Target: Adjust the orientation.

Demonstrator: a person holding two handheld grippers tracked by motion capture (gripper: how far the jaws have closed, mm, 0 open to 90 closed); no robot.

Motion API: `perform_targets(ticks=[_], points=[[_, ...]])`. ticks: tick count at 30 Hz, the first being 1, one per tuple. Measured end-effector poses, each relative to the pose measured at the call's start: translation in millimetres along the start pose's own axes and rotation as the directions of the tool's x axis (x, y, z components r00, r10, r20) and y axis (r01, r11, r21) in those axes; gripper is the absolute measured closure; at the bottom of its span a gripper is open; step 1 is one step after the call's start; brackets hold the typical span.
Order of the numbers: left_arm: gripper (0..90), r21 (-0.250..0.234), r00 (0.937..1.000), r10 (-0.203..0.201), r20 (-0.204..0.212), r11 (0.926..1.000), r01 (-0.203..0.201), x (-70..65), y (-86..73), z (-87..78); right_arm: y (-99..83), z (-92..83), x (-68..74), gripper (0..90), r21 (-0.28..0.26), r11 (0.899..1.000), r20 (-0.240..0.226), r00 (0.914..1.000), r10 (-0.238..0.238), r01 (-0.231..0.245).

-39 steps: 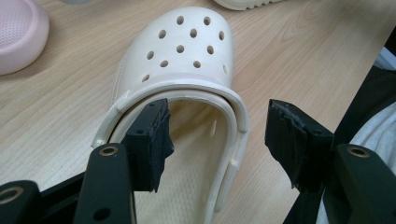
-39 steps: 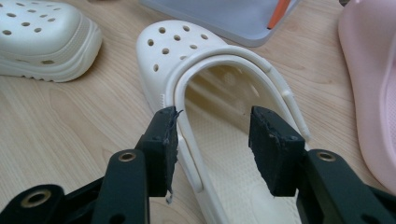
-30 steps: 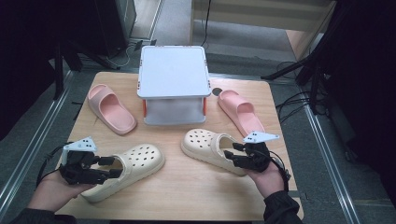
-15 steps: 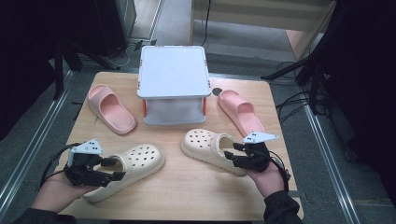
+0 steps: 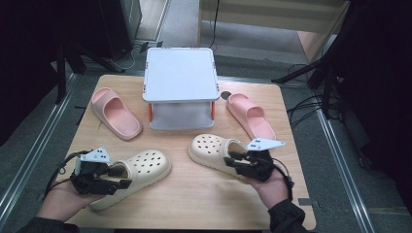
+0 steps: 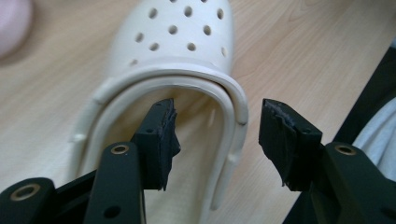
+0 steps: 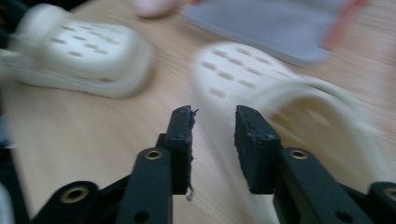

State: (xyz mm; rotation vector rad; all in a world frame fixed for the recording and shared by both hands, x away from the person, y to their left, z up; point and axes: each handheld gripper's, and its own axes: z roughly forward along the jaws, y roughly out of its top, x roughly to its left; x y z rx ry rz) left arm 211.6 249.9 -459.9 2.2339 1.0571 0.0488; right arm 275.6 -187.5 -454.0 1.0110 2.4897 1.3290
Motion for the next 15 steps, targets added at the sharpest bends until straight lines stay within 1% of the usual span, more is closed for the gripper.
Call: perform_targets(ticks=[1,2,3,4,5,6,7,8,10,12,15], points=[[46.1,0.015,1.0,-0.001,0.0,0.9999,0.001,-0.6,-0.1,2.8,3.1,6.1,11.0,72.9,-0.007,1.0,-0.032,0.9994,-0.012,0.012],[46.6,0.023,1.0,0.0,-0.003,0.9997,0.0,-2.3,-0.4,4.5,5.9,12.9,21.7,74.0,-0.014,1.0,-0.059,0.9979,-0.027,0.027],[46.9,0.025,0.9999,0.012,-0.005,0.9996,-0.012,-3.2,-0.5,4.9,8.6,19.6,31.7,75.0,-0.016,0.999,-0.075,0.9963,-0.043,0.042],[48.6,0.02,0.9999,0.012,-0.005,0.9997,-0.012,-4.5,-0.7,4.8,10.9,25.7,39.8,76.3,-0.015,0.998,-0.092,0.9942,-0.056,0.055],[52.6,0.017,0.9999,0.01,0.0,0.9998,-0.01,-5.1,-0.8,4.8,12.9,31.3,45.8,77.3,-0.013,0.998,-0.101,0.9928,-0.065,0.064],[55.4,0.017,1.0,0.007,-0.001,0.9998,-0.007,-5.9,-0.9,5.7,14.7,37.2,49.9,78.5,-0.009,0.998,-0.111,0.9915,-0.068,0.068],[57.8,0.029,1.0,0.008,-0.004,0.9996,-0.008,-6.1,-1.0,6.8,16.4,44.0,53.1,79.0,0.002,0.997,-0.125,0.9893,-0.076,0.077],[60.9,0.04,0.9999,0.006,-0.009,0.9992,-0.006,-6.0,-1.0,8.3,17.4,51.7,57.0,79.7,0.02,0.996,-0.133,0.9872,-0.088,0.092],[63.9,0.05,0.9999,0.001,-0.013,0.9988,-0.001,-6.4,-1.1,11.0,17.7,68.2,67.0,80.1,0.056,0.992,-0.154,0.9828,-0.102,0.111],[64.3,0.054,0.9999,0.009,-0.01,0.9985,-0.009,-6.5,-1.5,11.0,16.8,82.5,75.8,80.2,0.074,0.988,-0.167,0.9783,-0.123,0.136],[63.7,0.032,0.9999,0.004,-0.012,0.9995,-0.003,-6.5,-2.6,8.9,17.4,95.8,81.8,78.3,0.072,0.987,-0.19,0.9735,-0.127,0.143]])
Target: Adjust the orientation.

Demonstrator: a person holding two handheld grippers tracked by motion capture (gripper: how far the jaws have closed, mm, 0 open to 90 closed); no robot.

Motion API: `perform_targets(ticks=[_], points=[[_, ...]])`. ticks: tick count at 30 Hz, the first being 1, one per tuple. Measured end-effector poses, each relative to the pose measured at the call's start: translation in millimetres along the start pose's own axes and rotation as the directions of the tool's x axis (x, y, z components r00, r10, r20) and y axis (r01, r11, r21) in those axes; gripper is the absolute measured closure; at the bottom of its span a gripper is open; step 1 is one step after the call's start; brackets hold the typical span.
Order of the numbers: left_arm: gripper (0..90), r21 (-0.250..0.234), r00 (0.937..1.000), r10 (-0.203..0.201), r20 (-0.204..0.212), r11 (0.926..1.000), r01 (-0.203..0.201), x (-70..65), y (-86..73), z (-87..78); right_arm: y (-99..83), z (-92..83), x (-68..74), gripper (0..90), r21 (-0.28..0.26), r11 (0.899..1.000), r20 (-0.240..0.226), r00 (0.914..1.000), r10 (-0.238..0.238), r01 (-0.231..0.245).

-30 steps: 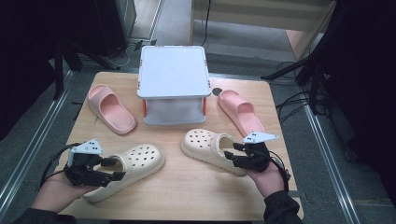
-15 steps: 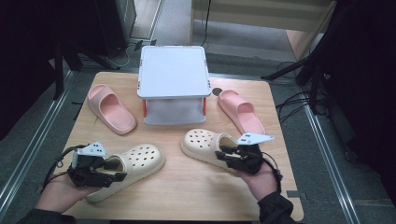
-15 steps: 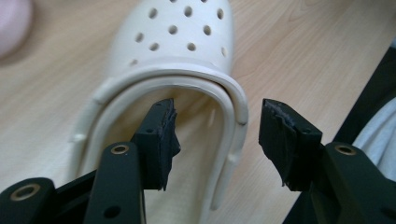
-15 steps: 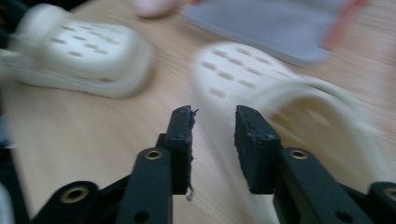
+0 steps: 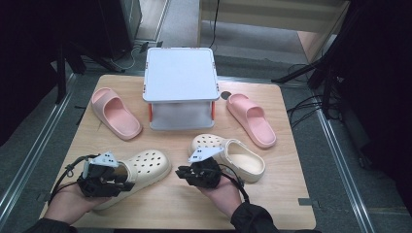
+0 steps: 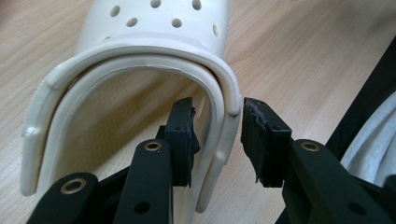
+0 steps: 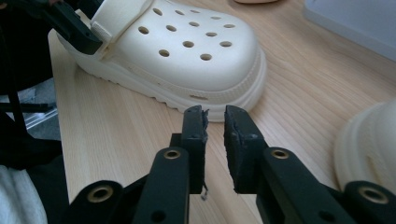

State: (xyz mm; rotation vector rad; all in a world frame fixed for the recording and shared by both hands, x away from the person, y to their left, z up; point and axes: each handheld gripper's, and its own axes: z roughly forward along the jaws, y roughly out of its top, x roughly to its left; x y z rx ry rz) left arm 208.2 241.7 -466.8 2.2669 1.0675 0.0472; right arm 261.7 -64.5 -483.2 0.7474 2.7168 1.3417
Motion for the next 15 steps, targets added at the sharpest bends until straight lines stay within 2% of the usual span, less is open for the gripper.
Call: perform_targets(ticks=[3,6,10,15], points=[[66.5,-0.012,0.9999,-0.008,0.015,0.9999,0.008,0.8,0.6,0.5,1.7,10.4,1.0,77.0,0.019,1.0,-0.004,1.0,-0.001,0.001],[70.4,0.003,0.9997,-0.01,0.021,0.9999,0.01,1.8,1.4,3.0,2.0,21.8,3.8,77.2,0.04,0.999,-0.006,0.9998,-0.021,0.022],[74.1,-0.002,0.9998,-0.017,0.01,0.9999,0.017,1.3,3.0,4.4,1.8,34.5,7.8,78.6,0.046,0.999,-0.009,0.9996,-0.027,0.028],[76.3,-0.017,0.9999,-0.017,0.0,0.9997,0.017,-0.5,6.7,7.2,3.5,39.0,10.4,83.4,0.048,0.999,0.003,0.9997,-0.025,0.025]])
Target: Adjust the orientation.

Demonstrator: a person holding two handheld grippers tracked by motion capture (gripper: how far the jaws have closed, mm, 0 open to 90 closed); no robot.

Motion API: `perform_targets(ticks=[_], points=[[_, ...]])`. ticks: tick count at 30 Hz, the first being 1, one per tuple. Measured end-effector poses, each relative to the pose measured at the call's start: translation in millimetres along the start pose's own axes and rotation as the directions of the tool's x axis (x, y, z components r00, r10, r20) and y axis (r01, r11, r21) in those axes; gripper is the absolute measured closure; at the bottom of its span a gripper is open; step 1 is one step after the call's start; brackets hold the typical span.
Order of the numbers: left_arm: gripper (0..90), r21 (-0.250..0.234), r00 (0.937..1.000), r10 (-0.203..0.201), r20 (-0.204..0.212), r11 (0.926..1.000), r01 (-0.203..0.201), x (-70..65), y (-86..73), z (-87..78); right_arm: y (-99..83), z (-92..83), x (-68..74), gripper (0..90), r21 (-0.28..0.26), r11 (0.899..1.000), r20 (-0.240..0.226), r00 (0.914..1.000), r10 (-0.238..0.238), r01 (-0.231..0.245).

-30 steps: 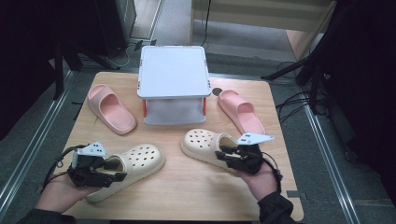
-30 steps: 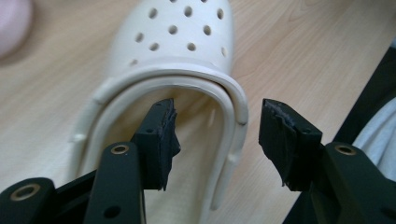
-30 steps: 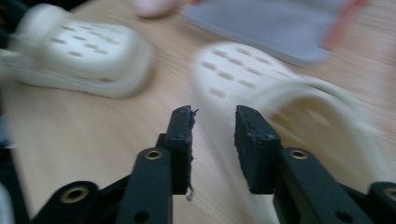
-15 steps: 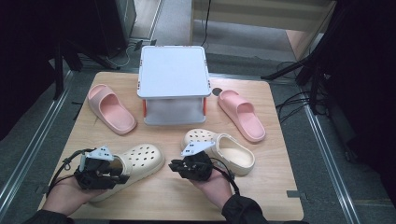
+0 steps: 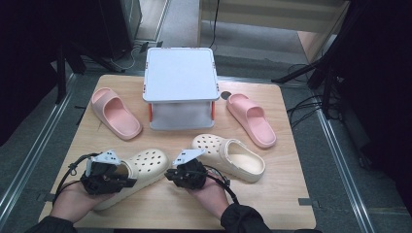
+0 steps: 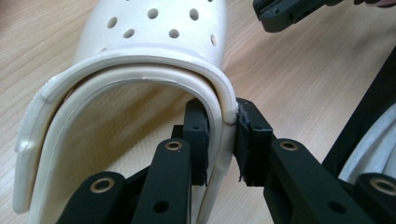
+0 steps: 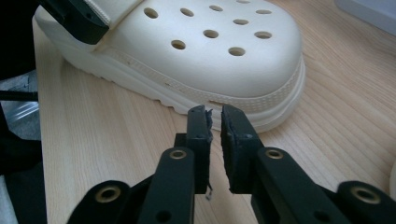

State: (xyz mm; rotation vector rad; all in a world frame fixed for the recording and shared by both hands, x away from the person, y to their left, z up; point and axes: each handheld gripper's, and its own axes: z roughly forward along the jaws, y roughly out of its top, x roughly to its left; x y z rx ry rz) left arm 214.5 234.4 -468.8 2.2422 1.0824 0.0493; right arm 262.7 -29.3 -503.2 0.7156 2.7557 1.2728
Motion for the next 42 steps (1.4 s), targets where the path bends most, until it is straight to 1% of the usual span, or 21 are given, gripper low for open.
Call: perform_targets(ticks=[4,10,13,14,15,17,19,20,22,23,25,27,28,29,31,34,35,36,37,39,42], points=[[77.1,-0.011,1.0,-0.001,-0.002,0.9999,0.001,-2.4,6.1,4.7,2.7,3.1,0.2,88.7,0.0,1.0,0.0,0.9999,0.016,-0.016],[77.1,-0.028,0.9997,-0.022,-0.009,0.9994,0.021,-3.8,15.2,12.4,7.8,10.8,0.2,88.5,0.001,1.0,0.012,0.9996,0.025,-0.025],[77.1,-0.035,0.9996,-0.027,-0.012,0.999,0.027,-4.9,20.9,17.5,10.6,15.1,-1.8,88.0,0.004,1.0,0.033,0.9991,0.025,-0.026],[77.0,-0.038,0.9993,-0.036,-0.012,0.9986,0.036,-6.4,24.3,20.8,11.9,16.4,-3.3,88.0,0.005,0.999,0.043,0.9985,0.033,-0.033],[76.9,-0.039,0.9994,-0.032,-0.014,0.9988,0.031,-7.1,26.3,22.6,12.8,17.3,-4.5,88.0,0.005,0.999,0.054,0.9979,0.035,-0.035],[75.5,-0.027,0.9994,-0.031,-0.013,0.9992,0.03,-7.7,29.4,24.9,14.2,18.4,-7.1,88.0,0.007,0.999,0.064,0.9971,0.042,-0.043],[74.1,-0.021,0.9995,-0.025,-0.018,0.9995,0.025,-8.2,30.2,23.9,15.3,19.2,-9.7,88.0,0.005,0.998,0.068,0.9961,0.056,-0.057],[73.3,-0.016,0.9998,-0.011,-0.019,0.9998,0.01,-8.4,29.9,21.8,15.7,19.6,-10.5,88.0,0.007,0.998,0.065,0.9959,0.063,-0.064],[70.2,-0.025,0.9998,-0.012,-0.014,0.9996,0.012,-8.5,27.8,15.4,15.9,19.8,-10.9,88.0,0.009,0.998,0.065,0.996,0.061,-0.062],[69.0,-0.03,0.9998,-0.021,0.001,0.9993,0.021,-7.7,26.4,11.4,16.0,19.6,-10.8,88.0,0.011,0.998,0.066,0.9959,0.062,-0.062],[68.8,-0.039,0.9998,-0.019,-0.008,0.9991,0.019,-7.3,22.8,2.5,15.9,19.4,-10.5,87.7,0.012,0.998,0.071,0.9957,0.059,-0.06],[69.1,-0.042,0.9998,-0.019,-0.001,0.9989,0.019,-6.7,20.9,-2.4,16.0,19.2,-10.9,87.6,0.011,0.998,0.073,0.9952,0.065,-0.066],[69.6,-0.048,0.9999,-0.014,-0.002,0.9987,0.014,-5.9,18.9,-8.0,16.0,19.2,-11.4,87.6,0.009,0.998,0.071,0.9953,0.066,-0.067],[70.9,-0.067,0.9999,-0.012,0.004,0.9977,0.012,-3.1,14.5,-17.8,16.1,19.3,-11.5,87.5,0.01,0.997,0.071,0.9951,0.069,-0.07],[72.8,-0.087,0.9993,-0.029,0.022,0.9957,0.031,3.5,10.9,-25.7,16.3,19.5,-11.6,87.5,0.009,0.998,0.072,0.9952,0.067,-0.068],[76.3,-0.106,0.9976,-0.068,-0.013,0.9922,0.067,15.8,6.3,-33.4,16.5,19.6,-11.6,87.4,0.009,0.998,0.072,0.9952,0.066,-0.067],[77.5,-0.115,0.9962,-0.085,-0.02,0.99,0.082,20.4,4.9,-34.1,16.5,19.7,-11.8,87.1,0.007,0.997,0.069,0.9951,0.071,-0.071],[78.8,-0.115,0.9962,-0.085,-0.02,0.99,0.082,20.4,4.9,-34.1,16.5,19.7,-11.8,87.1,0.007,0.997,0.069,0.9951,0.071,-0.071],[80.1,-0.114,0.9941,-0.098,-0.046,0.9892,0.093,29.5,2.7,-32.9,16.4,19.6,-12.9,87.1,0.004,0.996,0.06,0.9941,0.09,-0.091],[81.4,-0.104,0.9904,-0.119,-0.071,0.9883,0.111,38.9,1.0,-29.4,16.7,19.5,-13.2,87.1,0.003,0.995,0.056,0.9935,0.099,-0.1],[82.5,-0.097,0.9839,-0.15,-0.097,0.9853,0.141,52.0,-2.1,-25.8,16.5,19.5,-12.2,86.6,0.004,0.996,0.064,0.9936,0.094,-0.094]])
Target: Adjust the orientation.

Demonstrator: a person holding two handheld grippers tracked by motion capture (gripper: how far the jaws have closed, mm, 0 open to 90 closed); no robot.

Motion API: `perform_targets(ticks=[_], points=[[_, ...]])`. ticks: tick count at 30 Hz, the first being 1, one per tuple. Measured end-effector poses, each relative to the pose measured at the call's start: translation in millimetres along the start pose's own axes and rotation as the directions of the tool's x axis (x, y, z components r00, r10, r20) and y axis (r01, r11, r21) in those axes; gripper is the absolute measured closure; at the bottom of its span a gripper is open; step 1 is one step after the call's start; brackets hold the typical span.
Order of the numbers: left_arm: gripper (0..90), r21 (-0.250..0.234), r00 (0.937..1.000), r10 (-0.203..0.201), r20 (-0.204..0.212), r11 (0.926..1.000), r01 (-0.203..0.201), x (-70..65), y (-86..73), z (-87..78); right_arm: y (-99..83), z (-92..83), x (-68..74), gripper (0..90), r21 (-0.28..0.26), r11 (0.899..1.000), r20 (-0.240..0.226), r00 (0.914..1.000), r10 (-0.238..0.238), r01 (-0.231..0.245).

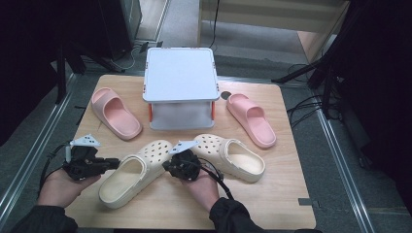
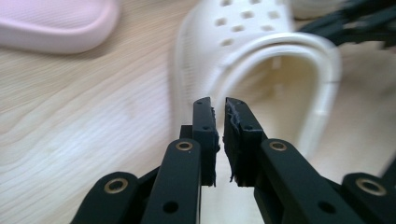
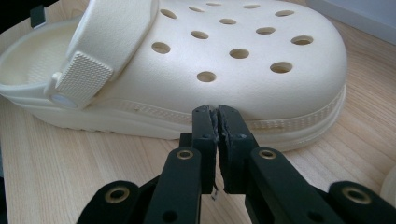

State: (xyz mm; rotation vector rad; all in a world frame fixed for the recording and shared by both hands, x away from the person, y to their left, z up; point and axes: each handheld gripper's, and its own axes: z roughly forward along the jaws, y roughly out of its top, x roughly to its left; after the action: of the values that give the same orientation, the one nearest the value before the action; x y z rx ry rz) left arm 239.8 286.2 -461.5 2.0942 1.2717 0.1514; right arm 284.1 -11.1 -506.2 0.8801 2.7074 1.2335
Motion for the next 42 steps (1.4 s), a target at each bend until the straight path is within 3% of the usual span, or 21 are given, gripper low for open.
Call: perform_targets(ticks=[4,5,6,7,9,11,13,16,17,22,27,29,33,42], points=[[82.6,0.02,0.999,-0.026,-0.036,0.9995,0.026,14.1,-3.3,7.0,-0.7,-0.6,2.0,86.5,-0.002,1.0,-0.003,1.0,0.006,-0.006],[82.9,0.02,0.999,-0.026,-0.036,0.9995,0.026,14.1,-3.3,7.0,-0.7,-0.6,2.0,86.5,-0.002,1.0,-0.003,1.0,0.006,-0.006],[83.9,0.037,0.9987,-0.048,-0.015,0.9981,0.049,17.0,-6.1,13.8,-0.6,-1.1,6.3,86.6,-0.012,1.0,-0.034,0.9993,0.018,-0.019],[84.8,0.062,0.9989,-0.045,-0.012,0.9971,0.046,16.3,-6.9,17.5,-0.5,-1.3,9.1,86.6,-0.015,1.0,-0.048,0.9986,0.023,-0.024],[86.7,0.099,0.9988,-0.026,-0.042,0.9946,0.03,13.6,-7.2,22.6,0.0,-0.2,18.3,86.6,-0.005,1.0,-0.035,0.9993,-0.013,0.013],[88.0,0.104,0.9988,-0.027,-0.042,0.994,0.032,13.2,-7.2,24.0,0.0,2.3,22.8,86.6,0.008,0.999,-0.004,0.9992,-0.04,0.04],[88.9,0.101,0.9988,-0.03,-0.04,0.9943,0.034,11.9,-7.9,24.4,0.1,5.0,20.2,88.3,0.017,0.999,0.017,0.9991,-0.038,0.038],[88.9,0.102,0.9991,-0.042,-0.004,0.9939,0.042,11.2,-8.8,25.8,1.0,4.6,12.1,88.3,0.013,1.0,0.027,0.9995,-0.013,0.012],[88.8,0.108,0.9989,-0.037,0.028,0.9936,0.033,7.6,-8.5,29.1,1.2,3.9,9.6,87.6,0.014,1.0,0.046,0.9988,-0.017,0.016],[88.7,0.137,0.9985,0.008,0.055,0.9905,-0.015,-5.7,-3.6,39.5,0.2,1.0,-1.2,86.9,0.023,1.0,0.073,0.9973,0.008,-0.01],[88.1,0.128,0.9964,0.011,0.084,0.9915,-0.022,-16.1,0.9,46.5,-0.6,0.7,-6.9,86.9,0.02,1.0,0.103,0.9946,0.004,-0.006],[88.2,0.117,0.9973,0.013,0.072,0.9929,-0.021,-18.4,3.5,47.7,-0.4,0.7,-7.8,86.9,0.02,1.0,0.11,0.9938,0.016,-0.019],[88.4,0.108,0.9967,-0.001,0.081,0.9942,-0.008,-18.6,6.4,51.3,0.1,0.6,-11.0,87.3,0.014,1.0,0.122,0.9924,0.018,-0.019],[88.1,0.103,0.9952,0.006,0.098,0.9945,-0.016,-24.0,13.5,59.6,1.5,-2.8,-22.9,86.6,0.012,0.999,0.156,0.987,0.04,-0.042]])
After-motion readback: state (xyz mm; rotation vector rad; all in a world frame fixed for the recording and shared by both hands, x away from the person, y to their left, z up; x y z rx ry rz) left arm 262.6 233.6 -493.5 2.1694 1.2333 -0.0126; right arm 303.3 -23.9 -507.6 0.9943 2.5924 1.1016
